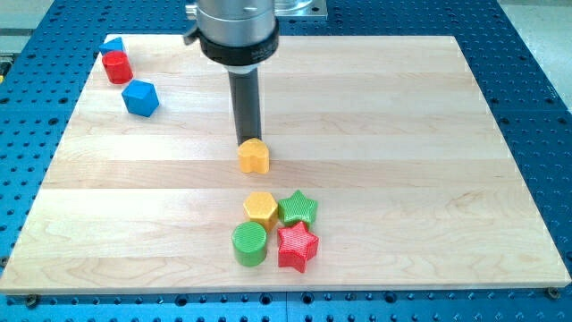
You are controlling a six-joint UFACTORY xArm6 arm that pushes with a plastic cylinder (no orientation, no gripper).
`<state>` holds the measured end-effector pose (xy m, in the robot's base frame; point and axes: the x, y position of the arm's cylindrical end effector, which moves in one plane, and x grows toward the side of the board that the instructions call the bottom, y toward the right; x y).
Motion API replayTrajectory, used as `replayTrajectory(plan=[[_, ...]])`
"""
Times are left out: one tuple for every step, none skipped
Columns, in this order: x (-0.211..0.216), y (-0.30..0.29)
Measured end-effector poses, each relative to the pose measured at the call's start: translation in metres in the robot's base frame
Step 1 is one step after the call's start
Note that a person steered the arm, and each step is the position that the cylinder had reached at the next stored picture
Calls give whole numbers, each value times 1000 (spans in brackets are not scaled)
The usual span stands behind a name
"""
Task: Push the heart into the hexagon
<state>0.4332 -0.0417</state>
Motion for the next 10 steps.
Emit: replayTrajectory(plan=[[3,4],[15,-36],[23,-44],[-3,-44],[3,-18],[45,-14],[55,-10],[17,-11],[-8,5],[4,25]])
